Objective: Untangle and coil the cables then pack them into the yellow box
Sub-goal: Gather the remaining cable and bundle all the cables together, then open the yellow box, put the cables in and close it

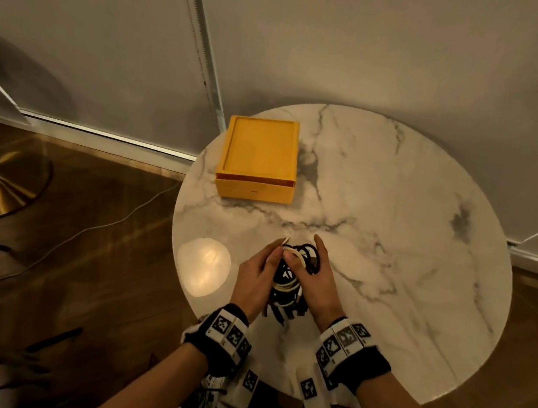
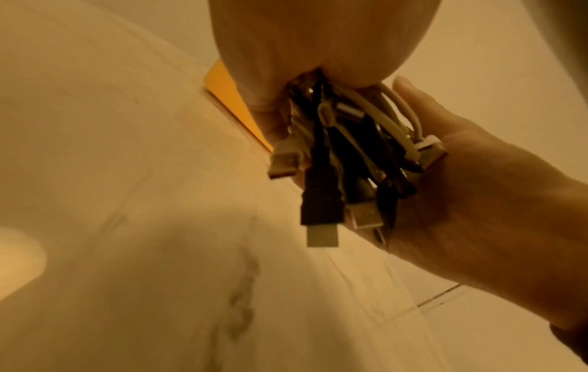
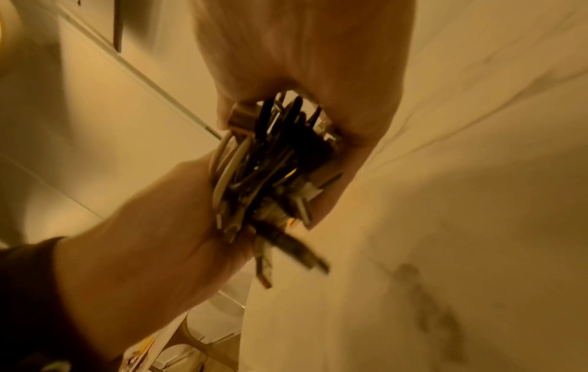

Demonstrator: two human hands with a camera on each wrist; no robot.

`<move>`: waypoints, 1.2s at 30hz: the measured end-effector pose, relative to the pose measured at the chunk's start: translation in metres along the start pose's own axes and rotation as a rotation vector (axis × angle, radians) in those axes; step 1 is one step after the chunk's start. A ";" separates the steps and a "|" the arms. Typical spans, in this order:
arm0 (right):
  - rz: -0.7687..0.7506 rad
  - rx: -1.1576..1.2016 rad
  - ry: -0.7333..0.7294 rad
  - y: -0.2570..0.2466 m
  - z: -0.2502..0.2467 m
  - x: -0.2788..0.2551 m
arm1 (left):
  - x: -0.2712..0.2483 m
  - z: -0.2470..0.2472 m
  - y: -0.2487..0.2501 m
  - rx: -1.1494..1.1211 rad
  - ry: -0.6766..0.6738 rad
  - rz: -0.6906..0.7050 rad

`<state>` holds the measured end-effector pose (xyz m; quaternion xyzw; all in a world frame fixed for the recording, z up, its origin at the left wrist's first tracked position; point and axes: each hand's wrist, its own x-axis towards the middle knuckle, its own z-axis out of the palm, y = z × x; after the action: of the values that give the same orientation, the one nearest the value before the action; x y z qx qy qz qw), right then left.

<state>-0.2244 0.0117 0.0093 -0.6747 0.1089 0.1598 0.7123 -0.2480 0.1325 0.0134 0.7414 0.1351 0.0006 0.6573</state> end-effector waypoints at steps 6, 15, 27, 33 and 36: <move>-0.064 0.018 0.003 -0.004 0.017 0.013 | 0.013 0.002 0.006 -0.041 0.004 0.027; -0.030 0.009 0.064 0.002 -0.002 0.030 | 0.046 -0.017 0.021 0.095 -0.328 -0.138; 0.163 -0.106 0.123 0.050 -0.066 0.034 | 0.162 -0.035 0.036 1.228 -0.235 0.219; 0.159 -0.082 0.094 0.052 -0.067 0.034 | 0.165 -0.033 0.022 1.213 -0.163 0.261; 0.156 -0.045 0.087 0.052 -0.068 0.032 | 0.156 -0.027 0.018 1.164 -0.166 0.264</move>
<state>-0.2097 -0.0519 -0.0549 -0.6865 0.1884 0.1875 0.6768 -0.0992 0.1888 0.0071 0.9875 -0.0317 -0.0497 0.1464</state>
